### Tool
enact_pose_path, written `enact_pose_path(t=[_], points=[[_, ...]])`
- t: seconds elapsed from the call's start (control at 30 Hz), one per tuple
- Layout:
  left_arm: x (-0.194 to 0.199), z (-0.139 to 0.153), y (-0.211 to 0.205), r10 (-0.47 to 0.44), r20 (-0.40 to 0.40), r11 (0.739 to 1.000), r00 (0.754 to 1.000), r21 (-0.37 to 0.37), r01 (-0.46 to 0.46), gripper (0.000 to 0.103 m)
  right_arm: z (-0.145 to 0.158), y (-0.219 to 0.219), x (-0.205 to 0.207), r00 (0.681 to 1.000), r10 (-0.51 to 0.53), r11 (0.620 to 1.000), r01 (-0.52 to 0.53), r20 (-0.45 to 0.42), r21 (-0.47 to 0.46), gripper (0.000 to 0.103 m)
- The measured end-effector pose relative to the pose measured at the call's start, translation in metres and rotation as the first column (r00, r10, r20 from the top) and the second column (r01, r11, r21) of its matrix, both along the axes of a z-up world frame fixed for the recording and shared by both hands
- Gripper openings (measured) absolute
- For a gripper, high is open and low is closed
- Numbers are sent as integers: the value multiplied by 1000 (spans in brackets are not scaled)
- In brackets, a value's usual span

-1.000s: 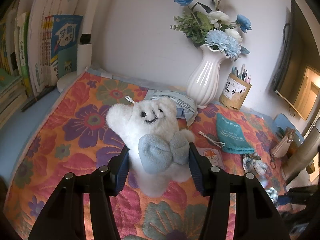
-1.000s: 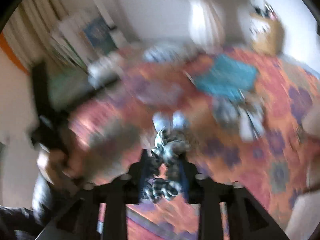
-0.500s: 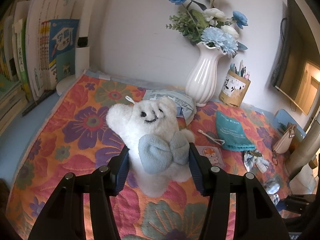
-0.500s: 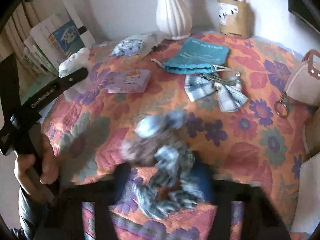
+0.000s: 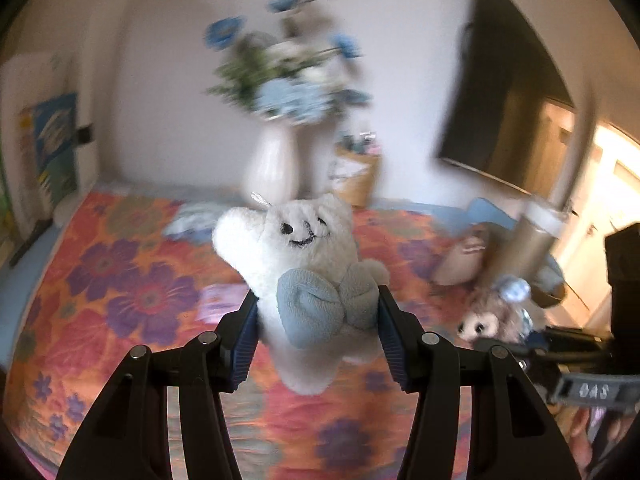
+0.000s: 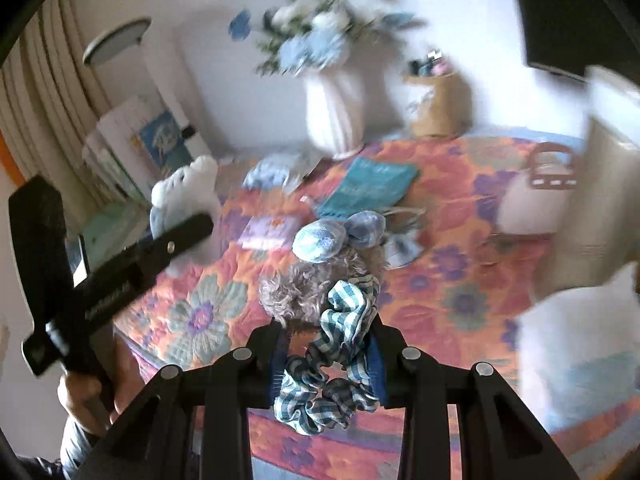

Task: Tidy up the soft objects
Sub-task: 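Carry the scrunchie and white plush bear with both tools to the bowl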

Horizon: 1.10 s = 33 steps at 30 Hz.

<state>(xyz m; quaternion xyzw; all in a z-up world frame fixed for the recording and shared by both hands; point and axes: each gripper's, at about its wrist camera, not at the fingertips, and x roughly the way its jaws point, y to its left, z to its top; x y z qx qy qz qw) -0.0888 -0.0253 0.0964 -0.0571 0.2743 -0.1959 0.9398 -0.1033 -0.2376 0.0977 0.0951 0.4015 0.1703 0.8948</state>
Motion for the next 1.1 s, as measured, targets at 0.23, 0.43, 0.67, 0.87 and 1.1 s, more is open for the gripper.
enact_pose_path(t=[0.23,0.43,0.67,0.87,1.1], points=[[-14,17,-71,-159,-3,987,987,4,159,51,14,-75,-27,992,-124,989,124,-8,79,33],[-28,19,-127,-312,-48,950,949,-14,311,51,22,-144,-51,966,-258,961,259,-21,97,34],[-35,24,-180,-471,-84,882,878,-56,468,51,31,-208,-76,925,-379,916,376,-3,139,34],[-36,43,-230,-568,-80,823,819,-36,567,51,36,-243,-79,901,-433,890,423,21,167,34],[-37,64,-303,-613,-47,789,788,-6,614,52,55,-294,-65,849,-524,839,500,72,214,34]])
